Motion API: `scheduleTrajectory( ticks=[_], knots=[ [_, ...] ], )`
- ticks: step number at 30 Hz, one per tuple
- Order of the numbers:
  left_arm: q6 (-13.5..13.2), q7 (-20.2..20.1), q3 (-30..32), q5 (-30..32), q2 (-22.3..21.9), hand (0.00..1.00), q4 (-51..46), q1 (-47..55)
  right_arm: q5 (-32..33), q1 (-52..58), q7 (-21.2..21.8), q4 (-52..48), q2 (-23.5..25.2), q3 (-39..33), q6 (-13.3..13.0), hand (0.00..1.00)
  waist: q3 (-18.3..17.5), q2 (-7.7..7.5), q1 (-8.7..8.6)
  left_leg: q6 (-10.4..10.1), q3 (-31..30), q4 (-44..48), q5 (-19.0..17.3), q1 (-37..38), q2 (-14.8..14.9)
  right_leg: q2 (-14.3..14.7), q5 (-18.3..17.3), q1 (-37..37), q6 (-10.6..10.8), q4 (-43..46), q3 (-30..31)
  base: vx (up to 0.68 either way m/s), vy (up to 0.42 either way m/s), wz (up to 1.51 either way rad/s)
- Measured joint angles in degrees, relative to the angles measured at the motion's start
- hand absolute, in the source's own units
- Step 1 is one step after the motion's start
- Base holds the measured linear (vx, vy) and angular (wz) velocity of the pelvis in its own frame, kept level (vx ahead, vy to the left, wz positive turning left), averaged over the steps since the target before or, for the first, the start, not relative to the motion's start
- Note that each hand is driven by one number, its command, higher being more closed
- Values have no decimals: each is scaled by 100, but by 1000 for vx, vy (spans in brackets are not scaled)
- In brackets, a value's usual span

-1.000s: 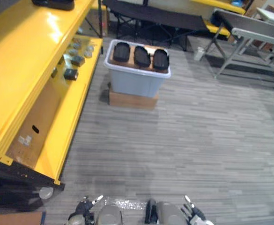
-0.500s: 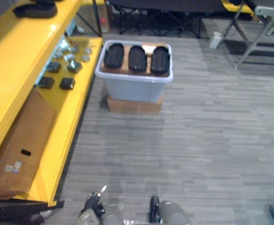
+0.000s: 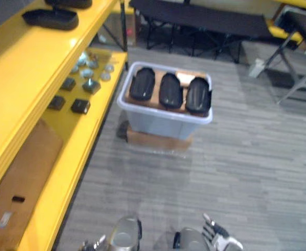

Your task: Walk over and take plastic housings, then place them on the shelf

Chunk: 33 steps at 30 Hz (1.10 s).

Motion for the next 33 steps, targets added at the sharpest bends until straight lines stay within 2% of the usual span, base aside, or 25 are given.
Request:
scheduleTrajectory(
  ticks=[1,2,3,4,5,6,8,9,10,11,12,14,15,16,17,18,19,20,21,22,23,24,26,29,33],
  knots=[
    [-61,1,-84,-35,-5,0,-41,-130,1,0,-6,11,1,-39,-6,0,-12,15,-28,-55,9,-31,-6,24,71,102,159,-97,-68,-554,0,377,-90,-8],
    [-138,-2,-177,-54,-17,0,-113,-382,3,16,-16,30,20,-143,-4,0,-4,27,-92,-173,20,-58,-59,78,182,214,827,-282,-198,-1549,4,379,-130,-5],
    [-136,0,-257,-52,-65,0,-110,-597,2,96,-28,44,85,-308,1,0,-15,16,-150,-306,24,-52,-139,184,253,198,1552,-370,-219,-2085,-9,392,-163,-5],
    [-119,15,-314,-51,-78,0,-106,-658,-3,146,-26,28,121,-359,22,0,-23,9,-156,-402,40,-48,-202,263,298,178,1842,-390,-178,-2243,-14,412,-230,-11],
    [-103,36,-351,-53,-122,0,-109,-703,-2,261,-15,-35,193,-429,90,0,-59,-52,-155,-574,67,24,-396,443,402,150,2424,-381,-188,-2363,-75,400,-254,-37],
    [-37,110,-338,-57,-204,0,-40,-756,-37,309,-4,-90,195,-516,91,0,-103,110,-162,-697,61,145,-551,535,672,372,2516,-357,-294,-2183,-188,474,-276,-41],
    [151,155,-395,-55,-475,0,-20,-903,-238,323,-6,-172,125,-520,80,0,-141,275,-187,-751,0,57,-538,634,897,608,2332,-288,-516,-2148,-295,393,-206,-25],
    [204,157,-399,-52,-556,0,33,-975,-237,325,-3,-176,125,-544,83,0,-142,297,-206,-785,-9,-9,-502,693,921,630,2283,-241,-545,-2144,-336,313,-148,23],
    [405,163,-514,-12,-648,0,83,-1064,-248,330,-5,-204,160,-581,92,0,-151,295,-337,-798,-41,-236,-341,860,918,593,2127,-84,-510,-2114,-451,183,-73,36],
    [437,164,-547,6,-648,0,87,-1067,-250,336,-7,-206,169,-586,91,0,-155,287,-352,-810,-47,-274,-317,893,907,578,2076,-58,-490,-2088,-460,192,-64,48],
    [524,171,-596,17,-668,0,146,-1060,-271,356,-10,-227,165,-582,91,0,-175,259,-377,-876,-84,-256,-227,960,863,506,1855,-9,-446,-1943,-486,114,-28,29],
    [634,236,-568,15,-647,0,250,-951,-287,381,-50,-256,158,-520,85,0,-184,249,-378,-1081,-140,503,-81,599,835,393,1560,-11,-396,-1688,-529,138,-68,34],
    [658,318,-496,15,-619,0,295,-839,-276,413,-112,-300,119,-417,83,0,-188,234,-362,-1086,-149,1419,227,45,870,361,1417,-5,-395,-1640,-630,131,-112,31],
    [655,412,-399,14,-594,0,317,-696,-263,415,-167,-314,47,-271,77,0,-172,255,-309,-1015,-144,2277,775,-423,1010,394,1359,98,-462,-1724,-632,105,-101,24],
    [628,434,-296,-5,-545,0,247,-640,-247,420,-174,-341,22,-223,67,0,-130,271,-297,-978,-142,2594,1115,-598,1082,400,1365,204,-479,-1833,-631,164,-24,5],
    [609,463,-183,-11,-386,0,271,-553,-224,349,-213,-387,3,-172,56,0,-7,248,-216,-964,-133,2952,1218,-773,1158,369,1380,442,-528,-2008,-619,188,-25,2],
    [609,454,-115,0,-304,0,315,-468,-217,254,-292,-415,-9,-205,23,0,99,213,-217,-928,-12,2661,670,-865,1145,318,1386,552,-545,-2068,-636,220,-24,-4],
    [607,442,-106,19,-291,0,333,-427,-176,195,-310,-427,-22,-248,-24,0,134,212,-219,-933,72,2289,492,-875,1082,258,1416,579,-498,-2071,-639,164,-2,4],
    [593,390,-67,0,-313,0,273,-364,-61,135,-353,-551,-14,-342,-81,0,182,230,-208,-896,220,1295,371,-935,877,103,1401,610,-458,-2095,-650,147,70,8],
    [589,309,-56,66,-320,0,202,-316,13,113,-420,-702,-46,-411,-126,0,196,235,-181,-908,342,305,453,-949,650,-58,1316,617,-382,-2077,-640,141,98,13],
    [589,251,-54,96,-317,0,185,-290,13,112,-438,-786,-62,-430,-152,0,202,251,-174,-900,335,-130,573,-939,549,-120,1260,630,-327,-2052,-626,140,158,-2],
    [591,143,-38,293,-311,0,188,-265,11,113,-475,-930,-98,-447,-182,0,212,332,-136,-734,343,-650,1145,-885,472,-174,1117,625,-165,-1888,-543,169,200,-18],
    [544,49,-8,529,-232,0,172,-263,-25,93,-514,-1107,-54,-327,-160,0,268,199,-76,-584,527,-723,1018,-700,270,-359,1024,618,-18,-1793,-382,181,188,-20],
    [371,-54,59,589,-151,0,128,-305,-323,60,-452,-1263,-50,-283,-245,0,361,96,31,-419,637,-333,719,-850,211,-459,1079,639,81,-1862,-326,207,166,-13],
    [332,-31,-32,403,-138,0,105,-361,-462,46,-334,-1228,-47,-242,-486,0,337,20,39,-388,469,-364,705,-827,-4,-560,1150,917,194,-2261,-481,153,87,18]
  ],
)
